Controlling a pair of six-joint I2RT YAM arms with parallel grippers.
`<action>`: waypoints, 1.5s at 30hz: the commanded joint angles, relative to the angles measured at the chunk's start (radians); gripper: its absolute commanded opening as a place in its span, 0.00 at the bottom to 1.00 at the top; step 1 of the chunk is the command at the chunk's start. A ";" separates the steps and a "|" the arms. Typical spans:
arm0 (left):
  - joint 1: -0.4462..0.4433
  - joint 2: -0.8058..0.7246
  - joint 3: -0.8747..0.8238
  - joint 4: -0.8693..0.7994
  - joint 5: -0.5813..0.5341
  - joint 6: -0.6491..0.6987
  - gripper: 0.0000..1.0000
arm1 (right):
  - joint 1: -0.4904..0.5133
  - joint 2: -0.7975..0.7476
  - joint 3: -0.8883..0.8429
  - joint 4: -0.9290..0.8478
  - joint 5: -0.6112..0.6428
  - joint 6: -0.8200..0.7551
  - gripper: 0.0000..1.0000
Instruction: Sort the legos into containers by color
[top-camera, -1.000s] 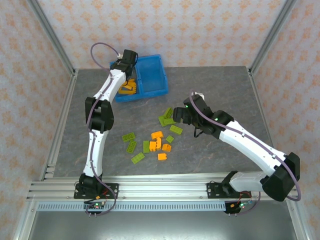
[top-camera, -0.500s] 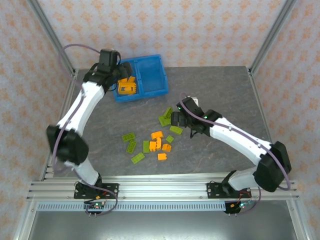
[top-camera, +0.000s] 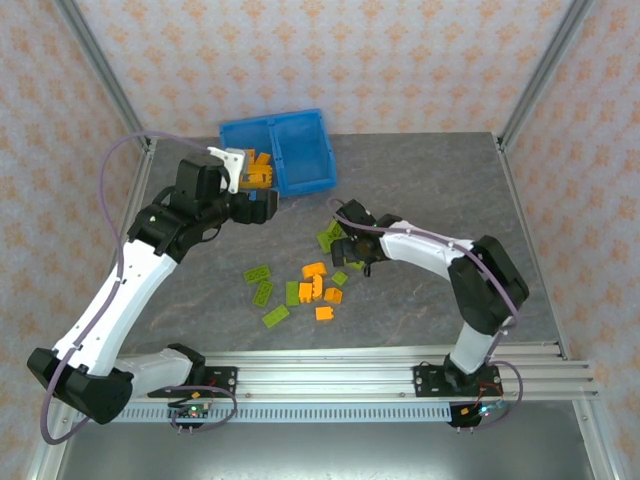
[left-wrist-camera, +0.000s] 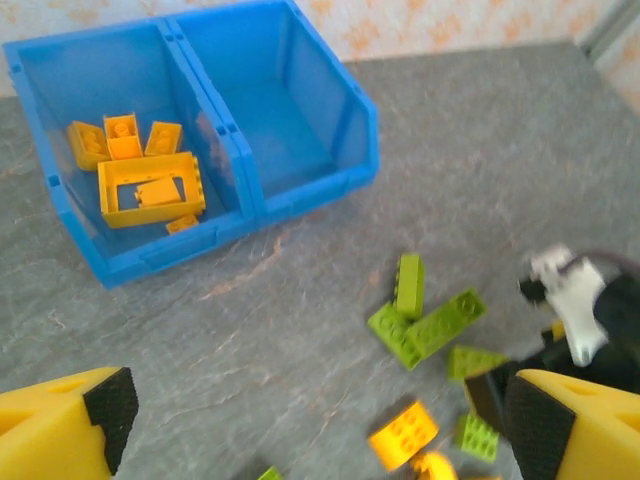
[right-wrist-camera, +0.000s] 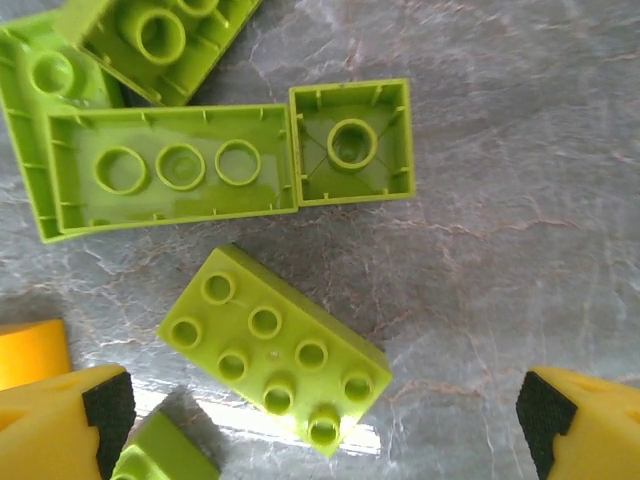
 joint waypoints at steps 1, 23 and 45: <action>-0.006 -0.003 -0.013 -0.123 0.102 0.150 0.99 | -0.006 0.056 0.055 -0.013 -0.042 -0.104 0.99; -0.006 -0.063 -0.180 0.000 -0.124 0.116 0.99 | -0.038 0.136 0.039 -0.076 -0.104 -0.070 0.68; -0.001 -0.222 -0.304 0.164 0.334 0.242 1.00 | -0.049 -0.090 0.391 0.075 -0.078 0.000 0.28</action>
